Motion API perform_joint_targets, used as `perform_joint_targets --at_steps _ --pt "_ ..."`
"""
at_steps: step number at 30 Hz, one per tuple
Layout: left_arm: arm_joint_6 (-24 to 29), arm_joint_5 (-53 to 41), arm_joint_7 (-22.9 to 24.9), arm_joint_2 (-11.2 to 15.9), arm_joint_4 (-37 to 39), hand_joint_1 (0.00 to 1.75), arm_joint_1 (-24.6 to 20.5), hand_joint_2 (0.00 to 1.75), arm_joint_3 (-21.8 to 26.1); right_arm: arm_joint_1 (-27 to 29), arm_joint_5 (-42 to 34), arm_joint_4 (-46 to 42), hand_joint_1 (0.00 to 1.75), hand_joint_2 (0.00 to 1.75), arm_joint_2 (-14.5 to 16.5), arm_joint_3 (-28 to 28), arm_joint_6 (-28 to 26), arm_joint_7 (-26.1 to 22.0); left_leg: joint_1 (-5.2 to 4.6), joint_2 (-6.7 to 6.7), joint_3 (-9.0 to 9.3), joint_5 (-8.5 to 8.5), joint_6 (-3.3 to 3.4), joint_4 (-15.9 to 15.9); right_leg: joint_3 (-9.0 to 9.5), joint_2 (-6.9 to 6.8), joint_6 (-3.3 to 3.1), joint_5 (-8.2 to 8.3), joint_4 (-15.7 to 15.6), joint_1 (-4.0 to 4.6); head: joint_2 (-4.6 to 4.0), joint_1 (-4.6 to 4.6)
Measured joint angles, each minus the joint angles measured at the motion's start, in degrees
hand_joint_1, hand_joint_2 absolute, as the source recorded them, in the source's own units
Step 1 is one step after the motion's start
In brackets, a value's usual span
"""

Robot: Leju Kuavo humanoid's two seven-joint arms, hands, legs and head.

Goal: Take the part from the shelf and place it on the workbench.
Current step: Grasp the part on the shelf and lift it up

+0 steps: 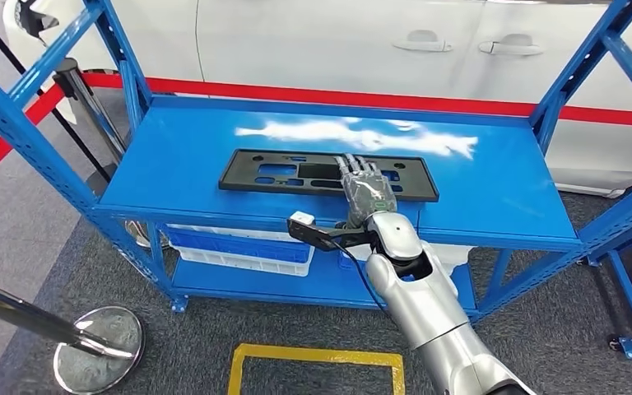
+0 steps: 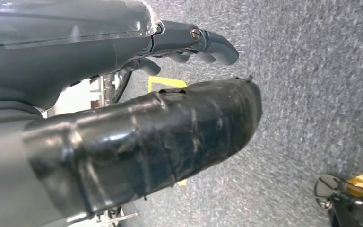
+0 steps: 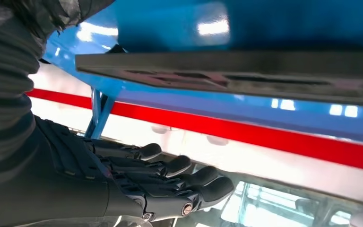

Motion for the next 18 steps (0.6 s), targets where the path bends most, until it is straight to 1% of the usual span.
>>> perform_joint_targets --at_steps 1,3,4,5,6,7,8,9,10,11,12,13,14,15,16,17,18 --pt "-0.01 -0.01 -0.01 0.0 0.01 0.0 0.0 0.0 0.01 -0.02 0.0 0.02 0.0 1.75 0.0 0.01 -0.01 0.0 0.04 -0.01 0.01 -0.03 -0.34 -0.12 0.07 0.02 -0.26 -0.09 -0.4 0.08 0.01 0.01" --pt "-0.01 -0.01 -0.02 0.02 0.03 0.0 -0.03 0.0 0.03 -0.07 0.0 0.03 0.0 1.75 0.05 0.02 -0.02 0.0 0.08 0.22 0.11 -0.53 -0.97 0.04 0.71 -0.05 -0.78 -0.08 -1.31 -0.27 0.0 -0.01" --pt "0.0 -0.01 -0.02 0.05 0.04 0.0 -0.07 0.0 0.03 -0.16 0.0 0.02 0.0 1.75 0.09 0.04 -0.02 0.0 0.08 0.37 -0.36 -1.29 -1.24 1.3 1.19 -0.14 -1.06 -0.01 -1.85 -0.47 0.0 -0.03" --pt "-0.02 0.02 -0.07 0.08 0.04 0.0 -0.1 0.0 0.03 -0.22 0.0 0.03 0.0 1.31 0.14 0.06 -0.02 -0.02 0.12 0.54 -1.56 -2.54 -1.47 3.82 1.65 -0.28 -1.32 -0.01 -2.26 -0.66 -0.01 -0.04" --pt "-0.16 0.16 -0.21 0.1 0.05 0.0 -0.11 0.0 0.03 -0.26 0.03 0.08 0.0 0.87 0.16 0.1 -0.02 -0.13 0.19 0.65 -3.4 -3.97 -1.71 7.33 1.92 -0.39 -1.5 -0.09 -2.4 -0.64 -0.01 -0.04" --pt "-0.42 0.33 -0.36 0.1 0.07 0.0 -0.1 0.0 0.07 -0.29 0.1 0.16 0.0 0.44 0.19 0.21 -0.01 -0.38 0.26 0.72 -5.66 -5.31 -1.93 11.21 2.06 -0.5 -1.64 -0.2 -2.41 -0.64 -0.01 -0.06" --pt "-0.77 0.45 -0.36 0.12 0.1 0.0 -0.09 0.0 0.11 -0.28 0.23 0.3 0.0 0.0 0.2 0.4 0.06 -0.73 0.36 0.79 -7.58 -5.89 -2.15 14.15 2.18 -0.56 -1.67 -0.34 -2.37 -0.65 -0.01 -0.07" --pt "-1.1 0.55 -0.24 0.15 0.14 0.0 -0.08 0.0 0.15 -0.29 0.35 0.48 0.0 0.0 0.2 0.67 0.14 -1.16 0.48 0.87 -8.66 -5.37 -2.34 15.25 2.31 -0.56 -1.6 -0.5 -2.31 -0.69 -0.01 -0.06" --pt "-1.3 0.54 -0.04 0.19 0.16 0.0 -0.07 0.0 0.2 -0.34 0.41 0.67 0.0 0.0 0.2 0.95 0.19 -1.57 0.61 0.95 -8.68 -3.76 -2.51 14.21 2.49 -0.51 -1.45 -0.73 -2.19 -0.78 -0.01 -0.07" --pt "-1.31 0.52 0.15 0.24 0.17 0.0 -0.06 0.0 0.22 -0.43 0.34 0.86 0.0 0.0 0.2 1.19 0.17 -1.91 0.76 1.05 -7.62 -1.26 -2.68 11.05 2.71 -0.46 -1.18 -1.06 -1.97 -0.92 -0.01 -0.06" --pt "-1.19 0.63 0.11 0.27 0.19 0.0 -0.05 0.0 0.25 -0.58 0.19 1.06 0.0 0.0 0.2 1.37 0.07 -2.16 0.86 1.16 -6.23 0.75 -2.85 7.53 2.86 -0.41 -0.81 -1.44 -1.69 -1.04 -0.01 -0.06" --pt "-1.06 0.77 0.01 0.28 0.23 0.0 -0.04 0.0 0.28 -0.78 0.03 1.22 0.0 0.0 0.2 1.47 -0.05 -2.31 0.83 1.22 -4.89 2.18 -2.9 4.32 2.84 -0.39 -0.39 -1.83 -1.21 -0.98 -0.01 -0.12" --pt "-0.96 0.92 -0.1 0.26 0.28 0.0 -0.08 0.0 0.31 -1.01 -0.12 1.37 0.0 0.0 0.2 1.55 -0.13 -2.39 0.8 1.22 -4.08 2.8 -2.66 2.28 2.71 -0.38 -0.03 -2.11 -0.85 -0.87 -0.01 -0.14" --pt "-0.9 1.05 -0.18 0.21 0.34 0.0 -0.12 0.0 0.33 -1.18 -0.19 1.51 0.0 0.0 0.2 1.6 -0.17 -2.42 0.75 1.17 -3.82 2.62 -2.35 1.55 2.51 -0.4 0.13 -2.36 -0.56 -0.7 -0.01 -0.16" --pt "-0.87 1.11 -0.2 0.17 0.39 0.0 -0.16 0.0 0.33 -1.28 -0.24 1.62 0.0 0.0 0.2 1.63 -0.18 -2.42 0.72 1.07 -3.77 2.63 -1.99 1.22 2.38 -0.38 -0.07 -2.4 -0.38 -0.54 -0.01 -0.17" --pt "-0.85 1.13 -0.22 0.13 0.42 0.0 -0.2 0.0 0.34 -1.33 -0.26 1.72 0.0 0.0 0.2 1.67 -0.19 -2.43 0.77 0.99 -3.85 2.62 -1.72 1.21 2.37 -0.36 -0.52 -2.37 -0.46 -0.52 -0.01 -0.12" --pt "-0.81 1.15 -0.25 0.12 0.43 0.0 -0.16 0.0 0.37 -1.35 -0.28 1.79 0.0 0.0 0.2 1.7 -0.19 -2.43 0.76 0.95 -3.84 2.64 -1.68 1.12 2.44 -0.34 -1.04 -2.35 -0.5 -0.5 -0.01 -0.13"
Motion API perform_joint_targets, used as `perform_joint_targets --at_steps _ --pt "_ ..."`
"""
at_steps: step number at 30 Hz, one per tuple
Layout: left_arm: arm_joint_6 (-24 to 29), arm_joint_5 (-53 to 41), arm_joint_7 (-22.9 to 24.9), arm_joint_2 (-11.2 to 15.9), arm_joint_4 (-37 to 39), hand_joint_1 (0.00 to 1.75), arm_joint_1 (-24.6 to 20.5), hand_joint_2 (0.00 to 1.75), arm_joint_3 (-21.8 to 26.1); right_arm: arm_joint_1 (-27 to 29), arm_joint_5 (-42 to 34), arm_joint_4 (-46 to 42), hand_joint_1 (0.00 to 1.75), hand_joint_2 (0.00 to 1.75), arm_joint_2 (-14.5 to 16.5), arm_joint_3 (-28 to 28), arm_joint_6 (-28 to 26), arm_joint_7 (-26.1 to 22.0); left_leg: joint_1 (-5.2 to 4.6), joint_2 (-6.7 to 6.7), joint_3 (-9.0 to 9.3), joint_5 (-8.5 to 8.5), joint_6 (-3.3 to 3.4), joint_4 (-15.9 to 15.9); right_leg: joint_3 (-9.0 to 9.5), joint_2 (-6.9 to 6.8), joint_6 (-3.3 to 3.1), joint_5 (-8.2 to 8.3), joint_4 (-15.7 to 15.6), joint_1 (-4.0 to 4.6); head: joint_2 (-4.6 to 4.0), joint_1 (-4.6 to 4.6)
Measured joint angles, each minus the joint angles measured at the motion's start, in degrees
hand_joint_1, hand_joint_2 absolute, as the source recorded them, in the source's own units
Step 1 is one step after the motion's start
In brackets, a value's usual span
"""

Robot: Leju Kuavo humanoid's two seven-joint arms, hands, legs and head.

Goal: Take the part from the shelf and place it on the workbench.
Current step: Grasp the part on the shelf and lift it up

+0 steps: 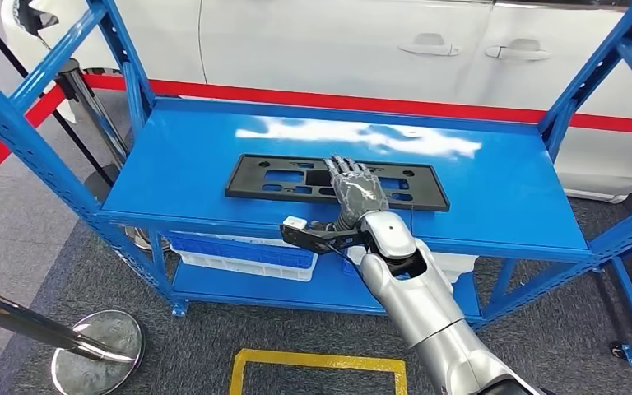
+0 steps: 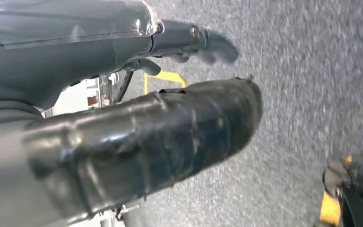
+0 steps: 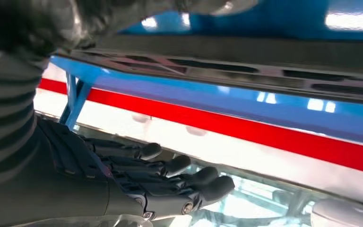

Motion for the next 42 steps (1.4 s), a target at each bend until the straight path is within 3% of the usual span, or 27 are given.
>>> perform_joint_targets --at_steps 2,7,11,13,17,19,39,41,42 --pt "0.02 0.03 -0.08 0.01 0.01 0.0 0.05 0.0 0.11 -0.07 -0.02 0.04 0.0 0.0 -0.01 0.05 -0.02 0.0 -0.09 -0.07 0.0 -0.01 0.05 -0.01 0.19 0.03 -0.67 0.16 -0.3 -0.01 0.0 0.01" --pt "0.04 0.09 -0.19 0.01 0.01 0.0 0.01 0.0 0.67 -0.14 -0.07 0.04 0.0 0.0 -0.02 0.37 -0.05 0.0 -0.31 -0.08 0.06 -0.18 0.83 0.01 0.55 0.01 -0.88 0.3 -0.88 -0.06 0.0 0.02" --pt "0.23 0.09 -0.24 0.0 0.01 0.0 -0.01 0.0 0.85 -0.15 -0.07 0.04 0.0 1.75 -0.02 0.48 -0.09 0.04 -0.51 -0.07 0.08 -0.21 1.13 0.05 0.58 -0.04 -0.74 0.41 -0.99 -0.13 0.0 0.01" --pt "0.42 0.08 -0.34 0.01 0.01 0.0 -0.01 0.0 0.9 -0.15 -0.08 0.04 0.0 1.75 -0.02 0.64 -0.11 0.19 -0.55 -0.06 0.08 -0.2 1.17 0.06 0.57 -0.08 -0.43 0.48 -1.03 -0.15 0.0 0.01" --pt "0.53 0.07 -0.5 0.04 0.01 0.0 -0.03 0.0 0.94 -0.23 -0.24 0.12 0.0 1.75 -0.02 0.82 -0.08 0.65 -0.57 -0.03 0.07 -0.19 1.21 0.09 0.56 -0.1 1.21 0.52 -1.1 -0.26 0.0 0.01" --pt "0.58 0.04 -0.56 0.04 0.01 0.0 -0.03 0.0 0.96 -0.25 -0.4 0.16 0.0 1.75 -0.02 0.82 -0.07 0.92 -0.56 -0.01 0.08 -0.17 1.24 0.09 0.54 -0.11 1.59 0.53 -1.1 -0.27 0.0 0.01" --pt "0.63 -0.22 -0.7 0.04 0.01 0.0 -0.03 0.0 1.0 -0.28 -0.83 0.43 0.0 1.75 -0.02 0.84 0.02 1.4 -0.35 0.03 0.16 -0.08 1.18 0.01 0.35 -0.09 1.85 0.43 -0.7 -0.09 0.0 0.01" --pt "0.63 -0.44 -0.73 0.03 0.01 0.0 -0.03 0.0 1.0 -0.33 -0.85 0.71 0.0 0.87 -0.02 0.87 0.06 1.36 -0.35 0.03 0.16 -0.08 1.18 0.01 0.36 -0.09 1.85 0.43 -0.7 -0.09 0.0 0.01" --pt "0.63 -0.55 -0.74 0.03 0.01 0.0 -0.03 0.0 1.0 -0.39 -0.99 0.89 0.0 0.87 -0.02 0.9 0.1 1.23 -0.35 0.03 0.16 -0.08 1.18 0.01 0.36 -0.09 1.85 0.43 -0.7 -0.09 0.0 0.01"
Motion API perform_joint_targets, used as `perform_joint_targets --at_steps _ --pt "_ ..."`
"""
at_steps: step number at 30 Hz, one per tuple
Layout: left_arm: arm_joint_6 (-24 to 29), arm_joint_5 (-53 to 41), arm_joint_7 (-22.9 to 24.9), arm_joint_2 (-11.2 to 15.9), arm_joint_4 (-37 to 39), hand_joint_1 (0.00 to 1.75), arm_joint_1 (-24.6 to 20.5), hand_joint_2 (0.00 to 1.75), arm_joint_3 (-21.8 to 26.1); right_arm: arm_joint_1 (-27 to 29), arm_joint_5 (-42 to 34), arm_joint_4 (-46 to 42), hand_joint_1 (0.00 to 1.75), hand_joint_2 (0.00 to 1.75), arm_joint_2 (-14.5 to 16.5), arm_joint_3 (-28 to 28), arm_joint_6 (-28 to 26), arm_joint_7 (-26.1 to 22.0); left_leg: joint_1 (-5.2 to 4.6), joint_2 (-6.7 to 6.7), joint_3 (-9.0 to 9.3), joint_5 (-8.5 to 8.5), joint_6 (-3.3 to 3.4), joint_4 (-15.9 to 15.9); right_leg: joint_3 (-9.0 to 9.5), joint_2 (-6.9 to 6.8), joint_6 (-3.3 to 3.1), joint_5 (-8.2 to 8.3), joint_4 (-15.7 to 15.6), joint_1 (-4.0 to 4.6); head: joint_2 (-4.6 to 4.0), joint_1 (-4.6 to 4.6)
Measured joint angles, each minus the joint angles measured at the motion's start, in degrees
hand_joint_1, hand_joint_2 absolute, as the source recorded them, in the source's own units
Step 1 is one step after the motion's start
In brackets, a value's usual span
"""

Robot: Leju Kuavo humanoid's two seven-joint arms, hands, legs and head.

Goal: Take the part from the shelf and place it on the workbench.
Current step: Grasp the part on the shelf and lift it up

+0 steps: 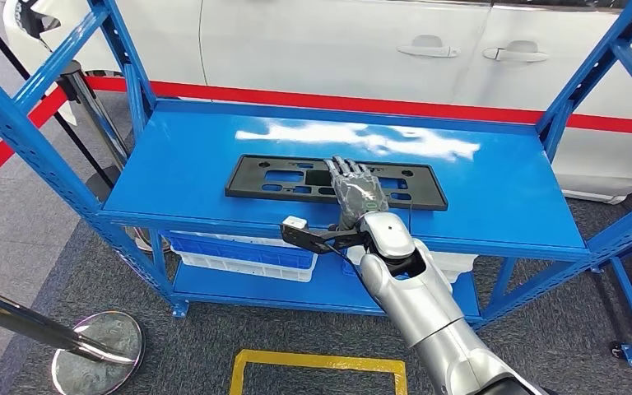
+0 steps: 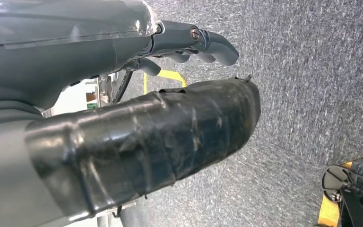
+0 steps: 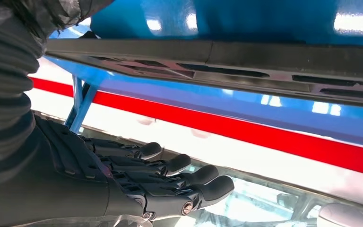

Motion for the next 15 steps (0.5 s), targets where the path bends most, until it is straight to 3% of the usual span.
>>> perform_joint_targets --at_steps 1,3,9,13,15 --pt "-0.01 -0.11 0.0 0.01 0.0 0.0 0.0 0.0 0.0 -0.09 -0.32 0.22 0.0 0.87 0.0 0.02 0.13 -0.31 0.0 0.0 0.0 0.0 0.0 0.0 0.0 0.0 0.0 0.0 0.0 0.0 0.0 0.0" --pt "-0.04 -0.22 -0.04 0.02 0.0 0.0 0.0 0.0 0.0 -0.44 -1.79 0.92 0.0 1.75 -0.01 0.04 0.44 -1.79 0.0 0.01 0.0 0.0 0.0 0.0 0.0 0.0 0.0 0.0 0.0 0.0 0.0 0.0" --pt "-0.03 -0.25 -0.26 0.17 0.0 0.0 0.0 0.0 0.02 -1.67 -5.59 2.75 0.0 1.75 -0.19 0.04 -0.65 -4.74 -0.27 0.01 -0.03 -0.01 0.02 0.13 0.01 0.0 0.09 0.06 -0.1 -0.07 0.0 0.0" --pt "0.08 -0.25 -0.35 0.25 0.0 0.0 0.0 0.0 0.05 -1.69 -8.62 2.65 0.0 0.0 -0.2 0.04 -0.85 -4.68 -0.51 0.0 -0.07 -0.04 0.1 0.18 0.01 0.0 0.25 0.1 -0.14 -0.27 0.0 0.0" --pt "0.14 -0.26 -0.37 0.28 0.0 0.0 0.0 0.0 0.08 -1.65 -9.12 2.28 0.0 0.0 -0.2 0.04 -0.82 -4.25 -0.65 -0.02 -0.11 -0.08 0.3 0.24 0.02 -0.01 0.51 0.14 -0.22 -0.42 0.0 0.0"
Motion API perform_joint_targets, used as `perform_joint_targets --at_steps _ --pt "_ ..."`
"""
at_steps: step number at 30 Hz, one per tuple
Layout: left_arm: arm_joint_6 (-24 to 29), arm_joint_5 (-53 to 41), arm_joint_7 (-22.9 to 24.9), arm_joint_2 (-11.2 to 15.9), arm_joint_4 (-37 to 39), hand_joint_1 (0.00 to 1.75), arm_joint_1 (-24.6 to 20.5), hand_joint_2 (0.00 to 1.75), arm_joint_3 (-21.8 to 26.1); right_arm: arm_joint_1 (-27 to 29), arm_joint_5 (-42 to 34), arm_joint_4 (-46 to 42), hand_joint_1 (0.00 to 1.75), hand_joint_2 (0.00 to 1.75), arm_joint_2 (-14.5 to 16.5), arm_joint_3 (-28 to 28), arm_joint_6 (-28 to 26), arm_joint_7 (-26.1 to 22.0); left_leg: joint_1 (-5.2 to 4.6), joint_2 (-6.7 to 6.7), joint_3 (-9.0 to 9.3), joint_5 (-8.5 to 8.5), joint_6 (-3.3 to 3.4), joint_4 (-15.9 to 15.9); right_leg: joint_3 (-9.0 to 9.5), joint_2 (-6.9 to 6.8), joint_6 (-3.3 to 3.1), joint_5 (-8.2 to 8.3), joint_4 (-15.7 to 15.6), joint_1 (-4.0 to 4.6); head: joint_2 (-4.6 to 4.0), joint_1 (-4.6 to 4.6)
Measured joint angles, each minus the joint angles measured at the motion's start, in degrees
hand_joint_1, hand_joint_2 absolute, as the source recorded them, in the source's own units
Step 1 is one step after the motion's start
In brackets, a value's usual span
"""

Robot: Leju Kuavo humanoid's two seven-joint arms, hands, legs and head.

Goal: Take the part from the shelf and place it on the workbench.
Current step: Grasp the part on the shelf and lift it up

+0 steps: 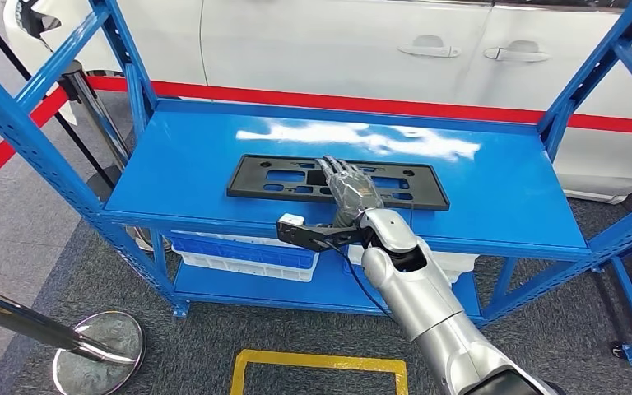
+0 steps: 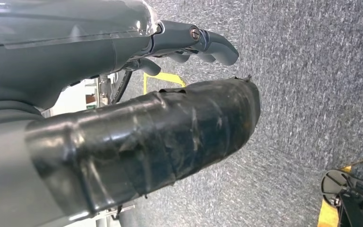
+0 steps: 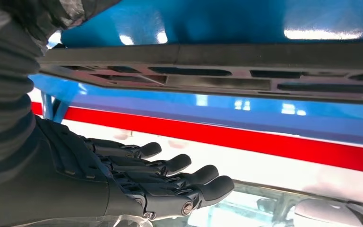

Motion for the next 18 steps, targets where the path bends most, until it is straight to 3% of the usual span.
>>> perform_joint_targets --at_steps 1,3,5,8,10,12,13,15,18 --pt "0.02 -0.02 0.0 0.01 0.0 0.0 0.0 0.0 0.01 0.01 -0.04 -0.22 0.0 0.0 0.0 0.0 0.02 0.27 -0.06 -0.01 -0.01 0.01 0.13 -0.02 0.04 0.0 0.17 0.05 -0.09 -0.06 0.0 -0.01" --pt "0.03 -0.05 0.0 0.02 0.0 0.0 -0.01 0.0 0.03 0.01 -0.04 -0.67 0.0 0.87 -0.01 0.0 0.03 0.59 0.21 0.03 0.26 0.28 0.62 -0.58 0.04 0.02 0.5 -0.24 0.09 -0.14 0.0 0.01" --pt "0.03 -0.08 -0.01 0.02 0.0 0.0 -0.04 0.0 0.05 -0.03 0.09 -0.92 0.0 1.75 -0.01 0.0 0.04 0.75 0.52 0.15 0.59 0.61 1.19 -1.21 -1.32 0.09 0.56 -2.38 3.27 -0.16 0.0 0.03" --pt "0.04 -0.26 -0.02 0.02 0.0 0.0 -0.05 0.0 0.06 0.32 0.78 -0.93 0.0 1.75 -0.08 0.0 0.08 1.41 0.35 0.19 0.61 0.64 1.45 -1.3 -6.58 0.19 0.45 -7.21 13.96 -0.14 0.0 0.04" --pt "0.04 -0.34 -0.02 0.02 0.0 0.0 0.0 0.0 0.08 0.61 1.06 -0.92 0.0 1.75 -0.14 0.0 0.11 1.61 0.23 0.14 0.61 0.62 1.46 -1.28 -8.36 0.19 0.34 -7.56 17.01 -0.13 0.0 0.04" --pt "0.05 -0.34 -0.03 0.02 0.0 0.0 -0.01 0.0 0.1 0.66 1.16 -0.93 0.0 1.75 -0.15 0.0 0.1 1.69 0.16 0.03 0.72 0.56 1.37 -1.25 -6.78 0.19 -0.06 -4.5 13.15 -0.09 0.0 0.04" --pt "0.05 -0.34 -0.04 0.01 0.0 0.0 -0.02 0.0 0.11 0.61 1.22 -0.93 0.0 1.75 -0.15 0.0 0.08 1.75 0.14 -0.02 0.81 0.51 1.28 -1.24 -4.99 0.2 -0.44 -2.21 9.12 0.0 0.0 0.04" --pt "0.05 -0.35 -0.05 -0.03 0.0 0.0 -0.05 0.0 0.12 0.4 1.31 -0.94 0.0 1.75 -0.15 0.02 0.02 1.87 0.03 -0.06 0.85 0.46 0.84 -1.19 -1.92 0.18 -1.11 0.48 2.35 0.42 0.0 0.04" --pt "0.05 -0.39 -0.07 -0.07 0.01 0.0 -0.02 0.0 0.15 0.22 1.49 -0.92 0.0 1.75 -0.15 0.06 -0.04 2.0 0.2 -0.02 0.79 0.57 -0.2 -1.32 -1.27 0.26 -1.59 0.8 0.41 0.99 0.0 0.03"
